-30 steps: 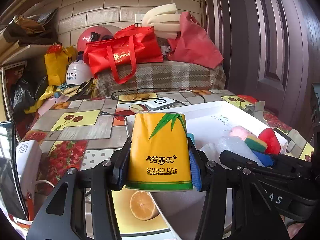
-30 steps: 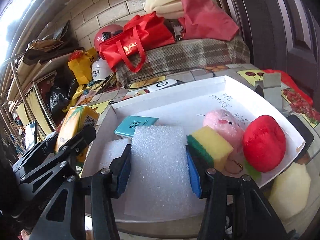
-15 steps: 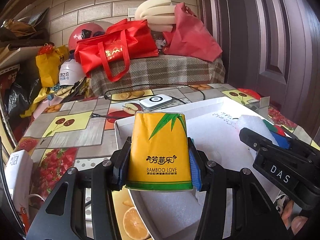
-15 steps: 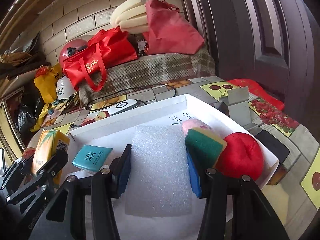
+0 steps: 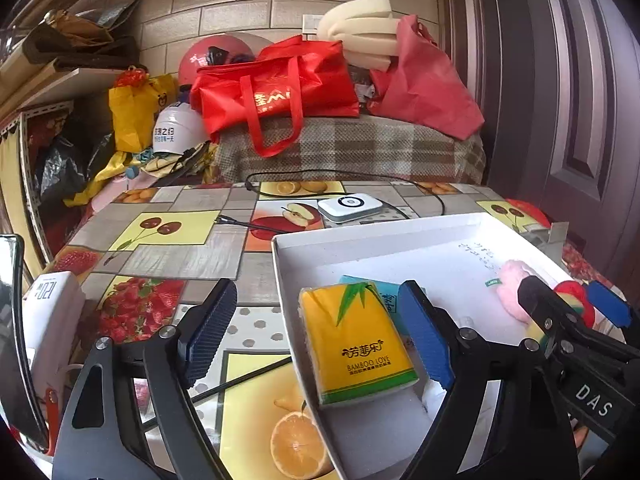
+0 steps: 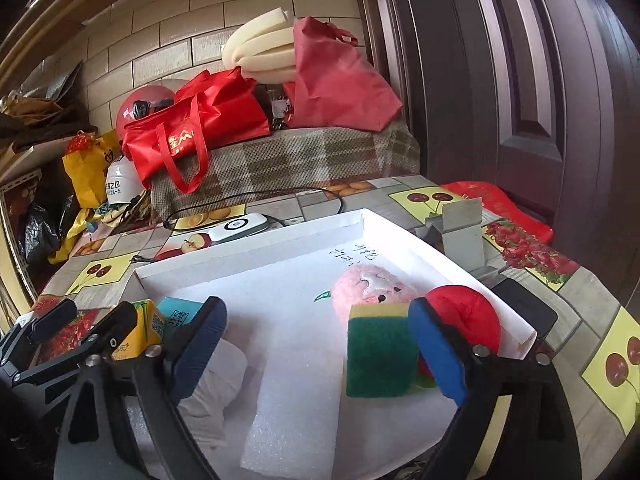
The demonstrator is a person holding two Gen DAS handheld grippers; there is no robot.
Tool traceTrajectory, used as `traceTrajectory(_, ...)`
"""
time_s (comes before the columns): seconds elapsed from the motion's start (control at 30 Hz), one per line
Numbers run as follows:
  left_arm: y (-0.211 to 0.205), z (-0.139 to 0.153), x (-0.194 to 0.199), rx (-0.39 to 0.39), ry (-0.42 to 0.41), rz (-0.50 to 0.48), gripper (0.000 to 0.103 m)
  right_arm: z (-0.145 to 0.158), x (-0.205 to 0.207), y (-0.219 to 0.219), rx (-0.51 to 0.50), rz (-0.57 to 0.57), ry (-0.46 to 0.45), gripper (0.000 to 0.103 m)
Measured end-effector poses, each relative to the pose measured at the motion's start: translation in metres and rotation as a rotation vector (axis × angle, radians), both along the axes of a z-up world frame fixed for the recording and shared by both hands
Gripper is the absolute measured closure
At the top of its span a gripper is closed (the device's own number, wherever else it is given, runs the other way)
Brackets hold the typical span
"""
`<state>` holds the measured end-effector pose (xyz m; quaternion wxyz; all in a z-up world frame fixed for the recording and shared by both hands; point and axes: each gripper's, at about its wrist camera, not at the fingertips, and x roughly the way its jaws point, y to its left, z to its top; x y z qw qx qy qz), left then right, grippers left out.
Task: Organize soft objects
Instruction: 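Carry the tissue pack with the left tool while the right carries the foam sheet into the tray, releasing both, then withdraw both tools from the tray toward the scrunchies and rope knot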
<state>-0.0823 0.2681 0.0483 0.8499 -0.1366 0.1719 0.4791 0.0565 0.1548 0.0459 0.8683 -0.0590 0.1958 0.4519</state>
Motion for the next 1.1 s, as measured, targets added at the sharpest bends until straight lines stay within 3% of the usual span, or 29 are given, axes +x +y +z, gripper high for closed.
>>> traceTrajectory(0.2,0.000,0.002,-0.010,0.008,-0.042,0.050,0.001,0.004,-0.011,-0.007,0.042,-0.003,-0.063,0.000)
traceTrajectory(0.4,-0.007,0.003,-0.019,0.033,-0.057,0.074,0.001,0.007,-0.020,-0.013,0.080,-0.001,-0.118,0.000)
traceTrajectory(0.67,-0.026,0.005,-0.028,0.077,-0.047,0.078,0.001,0.007,-0.028,-0.026,0.080,0.008,-0.113,0.000)
traceTrajectory(0.97,-0.051,0.005,-0.048,0.065,-0.059,0.014,0.000,0.004,-0.049,-0.052,0.058,0.079,-0.128,0.000)
traceTrajectory(1.1,-0.078,0.006,-0.049,0.115,-0.029,-0.063,0.000,0.004,-0.059,-0.077,0.046,0.161,-0.148,0.000)
